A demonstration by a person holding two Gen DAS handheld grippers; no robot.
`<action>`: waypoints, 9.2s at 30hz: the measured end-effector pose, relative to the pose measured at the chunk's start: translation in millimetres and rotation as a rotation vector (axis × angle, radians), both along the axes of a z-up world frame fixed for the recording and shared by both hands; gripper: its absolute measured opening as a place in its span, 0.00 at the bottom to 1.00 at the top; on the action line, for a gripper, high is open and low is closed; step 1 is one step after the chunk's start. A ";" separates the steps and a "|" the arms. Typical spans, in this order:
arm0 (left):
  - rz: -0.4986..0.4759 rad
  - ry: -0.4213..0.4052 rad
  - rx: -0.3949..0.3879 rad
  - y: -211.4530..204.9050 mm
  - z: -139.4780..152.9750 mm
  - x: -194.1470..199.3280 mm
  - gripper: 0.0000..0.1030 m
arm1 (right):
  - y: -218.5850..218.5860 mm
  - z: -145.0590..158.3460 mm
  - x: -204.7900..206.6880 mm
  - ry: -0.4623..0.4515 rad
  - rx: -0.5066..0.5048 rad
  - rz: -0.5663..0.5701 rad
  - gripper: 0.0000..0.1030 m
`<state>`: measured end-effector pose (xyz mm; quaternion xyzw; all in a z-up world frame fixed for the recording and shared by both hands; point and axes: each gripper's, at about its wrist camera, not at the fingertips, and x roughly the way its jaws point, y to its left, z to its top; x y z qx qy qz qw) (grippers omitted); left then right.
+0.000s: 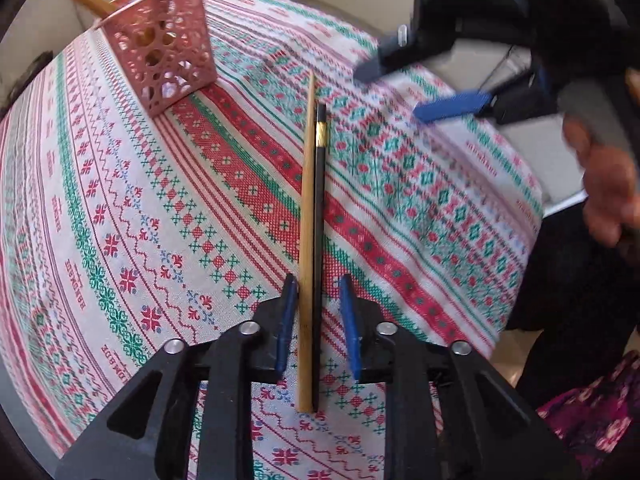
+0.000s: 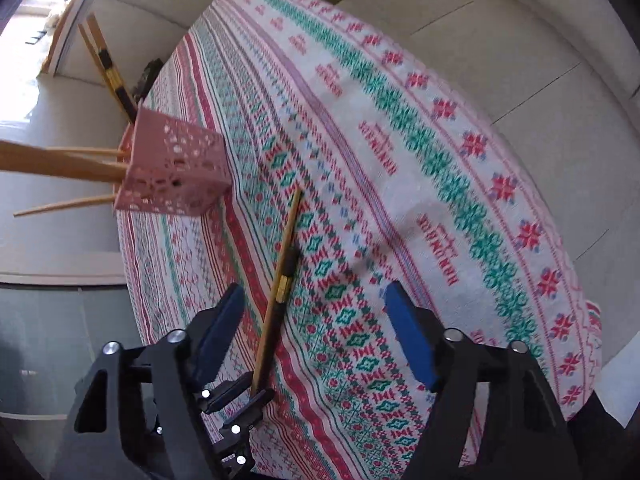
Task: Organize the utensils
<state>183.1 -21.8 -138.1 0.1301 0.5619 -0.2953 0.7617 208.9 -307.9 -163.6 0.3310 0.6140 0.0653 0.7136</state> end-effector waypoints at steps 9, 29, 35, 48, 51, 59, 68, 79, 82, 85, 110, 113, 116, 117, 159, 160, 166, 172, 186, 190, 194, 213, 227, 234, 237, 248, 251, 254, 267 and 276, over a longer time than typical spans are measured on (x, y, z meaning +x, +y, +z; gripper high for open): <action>0.066 -0.067 -0.006 1.0 17.5 39.3 0.23 | -18.4 8.4 2.3 -0.036 -0.032 -0.123 0.55; -0.023 0.015 0.196 -119.6 -20.7 98.9 0.23 | -70.6 13.3 -6.7 -0.031 0.027 -0.162 0.67; 0.016 0.027 0.213 -125.8 -26.0 101.1 0.05 | -39.0 12.1 2.4 -0.019 -0.055 -0.097 0.67; 0.400 -0.122 -0.108 0.0 20.8 39.1 0.05 | 66.7 4.8 16.2 -0.019 -0.442 0.016 0.71; 0.405 -0.170 -0.121 19.7 43.2 33.5 0.05 | 97.0 4.0 16.9 -0.050 -0.593 0.047 0.53; 0.449 -0.271 -0.243 69.3 96.6 9.8 0.05 | 94.4 14.5 -2.7 -0.219 -0.339 0.067 0.07; 0.476 -0.412 -0.350 73.6 129.6 -13.1 0.05 | 74.9 94.1 -58.7 -0.582 -0.297 0.070 0.07; 0.497 -0.575 -0.407 63.6 177.8 -30.7 0.05 | 50.9 206.5 -101.1 -0.877 -0.255 0.033 0.07; 0.499 -0.616 -0.420 64.0 194.7 -27.8 0.05 | 44.6 244.9 -97.7 -0.944 -0.212 0.013 0.07; 0.507 -0.668 -0.425 65.0 210.3 -26.6 0.05 | 40.1 282.2 -88.9 -1.024 -0.194 -0.015 0.07; 0.517 -0.822 -0.446 20.4 256.2 53.2 0.05 | 59.0 250.8 70.0 -0.988 -0.262 0.004 0.12; 0.523 -0.805 -0.436 19.7 249.2 60.9 0.05 | 56.0 240.0 72.2 -0.969 -0.239 -0.007 0.22; 0.531 -0.798 -0.432 21.3 247.3 64.9 0.05 | 49.7 239.8 67.2 -0.975 -0.216 -0.034 0.33; 0.533 -0.796 -0.429 22.3 245.7 65.0 0.05 | 47.1 241.2 64.0 -0.982 -0.211 -0.041 0.33; 0.619 -0.896 -0.261 15.9 248.2 0.4 0.92 | 17.4 241.6 -53.5 -1.031 -0.430 -0.192 0.88; 0.628 -0.903 -0.255 16.4 247.6 -3.0 0.93 | 19.6 241.1 -57.5 -1.041 -0.465 -0.195 0.89; 0.634 -0.899 -0.216 13.4 238.7 -17.9 0.93 | 32.6 230.1 -77.9 -1.081 -0.606 -0.198 0.93; 0.677 -0.916 -0.153 13.9 223.9 -37.0 0.93 | 27.8 218.6 -91.6 -1.031 -0.618 -0.191 0.93; 0.691 -0.959 -0.042 0.0 208.1 -63.9 0.93 | 34.2 205.1 -114.3 -0.975 -0.717 -0.163 0.93; 0.709 -0.969 -0.018 -0.4 206.3 -67.5 0.93 | 32.7 204.9 -117.1 -0.974 -0.743 -0.176 0.93; 0.730 -0.970 -0.012 0.2 207.1 -68.1 0.93 | 30.9 204.1 -117.6 -0.965 -0.748 -0.179 0.93; 0.778 -0.892 0.003 -2.5 203.2 -57.4 0.93 | 26.5 203.5 -116.7 -0.950 -0.731 -0.182 0.93; 0.772 -0.887 0.009 -5.4 202.4 -56.9 0.93 | 26.0 202.3 -116.8 -0.937 -0.721 -0.182 0.93; 0.776 -0.888 0.009 -4.6 203.0 -57.5 0.93 | 25.7 201.9 -116.9 -0.936 -0.720 -0.179 0.93; 0.772 -0.891 0.013 -5.2 203.0 -57.6 0.93 | 25.6 201.2 -116.9 -0.929 -0.717 -0.176 0.93; 0.772 -0.888 0.016 -6.3 201.9 -57.6 0.93 | 23.6 202.9 -117.9 -0.934 -0.714 -0.179 0.93; 0.773 -0.886 0.018 -6.4 201.2 -57.7 0.93 | 24.1 202.7 -117.5 -0.933 -0.713 -0.177 0.93; 0.775 -0.887 0.020 -6.1 200.3 -57.6 0.93 | 24.2 201.8 -116.9 -0.930 -0.712 -0.174 0.93; 0.774 -0.898 0.021 -4.9 199.1 -58.5 0.93 | 23.8 201.4 -115.9 -0.929 -0.712 -0.173 0.93; 0.703 -0.953 -0.037 -8.2 204.4 -64.6 0.92 | 22.7 199.7 -116.7 -0.928 -0.710 -0.176 0.93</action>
